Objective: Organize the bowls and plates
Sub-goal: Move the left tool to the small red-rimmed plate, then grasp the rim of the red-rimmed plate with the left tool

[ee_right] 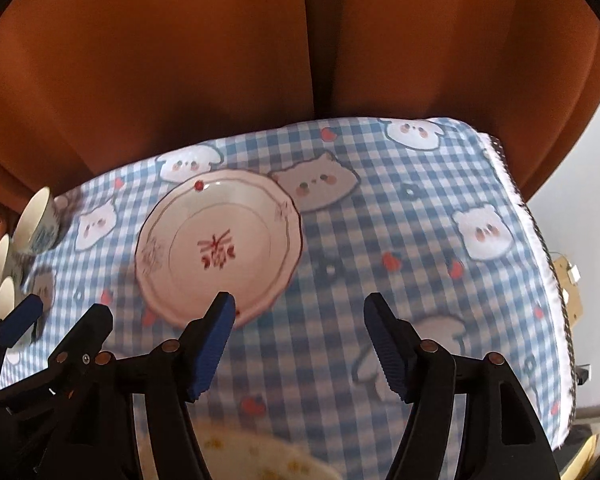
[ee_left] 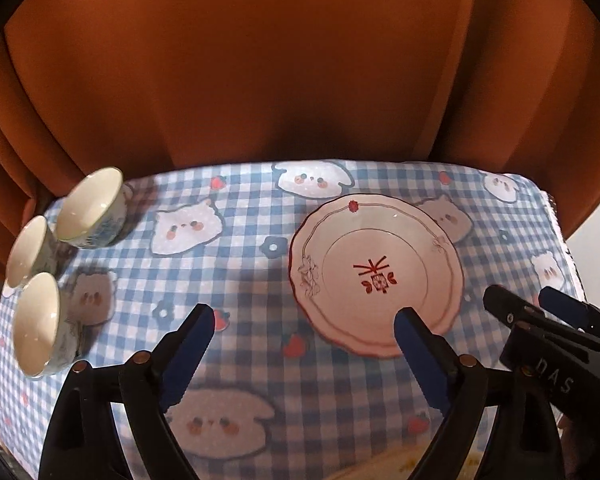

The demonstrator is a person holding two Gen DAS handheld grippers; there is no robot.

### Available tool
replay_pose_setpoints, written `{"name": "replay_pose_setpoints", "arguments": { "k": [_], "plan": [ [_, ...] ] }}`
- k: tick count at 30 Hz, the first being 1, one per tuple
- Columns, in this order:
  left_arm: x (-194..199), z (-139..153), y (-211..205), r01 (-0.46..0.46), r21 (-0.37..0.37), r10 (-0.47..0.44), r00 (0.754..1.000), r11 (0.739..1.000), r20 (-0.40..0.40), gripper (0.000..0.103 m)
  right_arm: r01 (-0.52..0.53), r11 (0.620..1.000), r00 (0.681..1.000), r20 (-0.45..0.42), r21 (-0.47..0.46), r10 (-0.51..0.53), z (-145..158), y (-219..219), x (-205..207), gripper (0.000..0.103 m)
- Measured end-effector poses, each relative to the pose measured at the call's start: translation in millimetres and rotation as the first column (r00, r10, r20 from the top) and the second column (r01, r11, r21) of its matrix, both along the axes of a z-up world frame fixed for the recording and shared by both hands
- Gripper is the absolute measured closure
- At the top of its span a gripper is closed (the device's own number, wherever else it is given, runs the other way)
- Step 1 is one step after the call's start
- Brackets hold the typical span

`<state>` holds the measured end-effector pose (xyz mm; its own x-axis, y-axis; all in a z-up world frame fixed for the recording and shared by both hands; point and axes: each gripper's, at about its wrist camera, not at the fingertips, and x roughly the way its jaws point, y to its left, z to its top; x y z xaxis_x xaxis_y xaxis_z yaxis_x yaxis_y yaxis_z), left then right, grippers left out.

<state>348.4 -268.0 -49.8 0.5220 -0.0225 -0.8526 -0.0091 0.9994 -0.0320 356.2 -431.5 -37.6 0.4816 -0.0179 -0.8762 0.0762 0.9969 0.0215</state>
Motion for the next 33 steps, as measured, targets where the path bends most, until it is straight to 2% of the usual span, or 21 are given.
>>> {"name": "replay_pose_setpoints", "arguments": {
  "k": [5,10,16,17,19,21,24,30,33],
  "plan": [
    [24.1,-16.6,-7.5,0.001,0.051,-0.001,1.000,0.999,0.002,0.011,0.010,1.000,1.000,0.020,-0.018,-0.009,-12.0,-1.5,32.4,0.031],
    [47.4,-41.3,-9.5,-0.006,0.066,0.007,1.000,0.998,-0.013,0.011,-0.016,1.000,1.000,0.018,0.010,0.016,-32.2,1.2,60.5,0.031],
    [67.6,-60.2,-15.3,-0.002,0.062,0.004,1.000,0.998,-0.019,0.018,-0.015,0.999,1.000,-0.004,0.033,0.015,-58.4,3.5,82.2,0.032],
    [70.2,-62.5,-16.8,0.003,0.059,-0.001,1.000,0.998,-0.021,0.019,-0.013,0.999,1.000,-0.005,0.035,0.013,-61.4,3.3,85.5,0.033],
    [76.0,-68.8,-20.0,0.014,0.048,-0.013,0.999,0.999,-0.033,0.025,-0.018,0.999,1.000,-0.009,0.035,0.019,-65.7,3.5,90.2,0.046],
    [80.1,-74.5,-21.9,0.020,0.033,-0.018,0.998,0.999,-0.052,0.034,-0.026,0.999,0.999,-0.026,0.038,0.027,-71.2,4.8,96.6,0.055],
    [82.0,-76.9,-20.3,0.011,0.018,-0.010,0.999,1.000,-0.053,0.038,-0.042,0.998,0.998,-0.036,0.040,0.044,-76.6,7.8,99.9,0.066],
    [82.3,-74.7,-19.0,0.013,0.023,-0.011,0.998,1.000,-0.063,0.040,-0.059,0.998,0.998,-0.033,-0.012,0.058,-78.8,15.3,97.1,0.067],
    [76.4,-72.2,-17.9,0.011,0.027,-0.009,0.998,1.000,-0.070,0.040,-0.053,0.999,0.997,-0.047,-0.003,0.053,-79.8,16.3,92.2,0.067]
  ]
}}
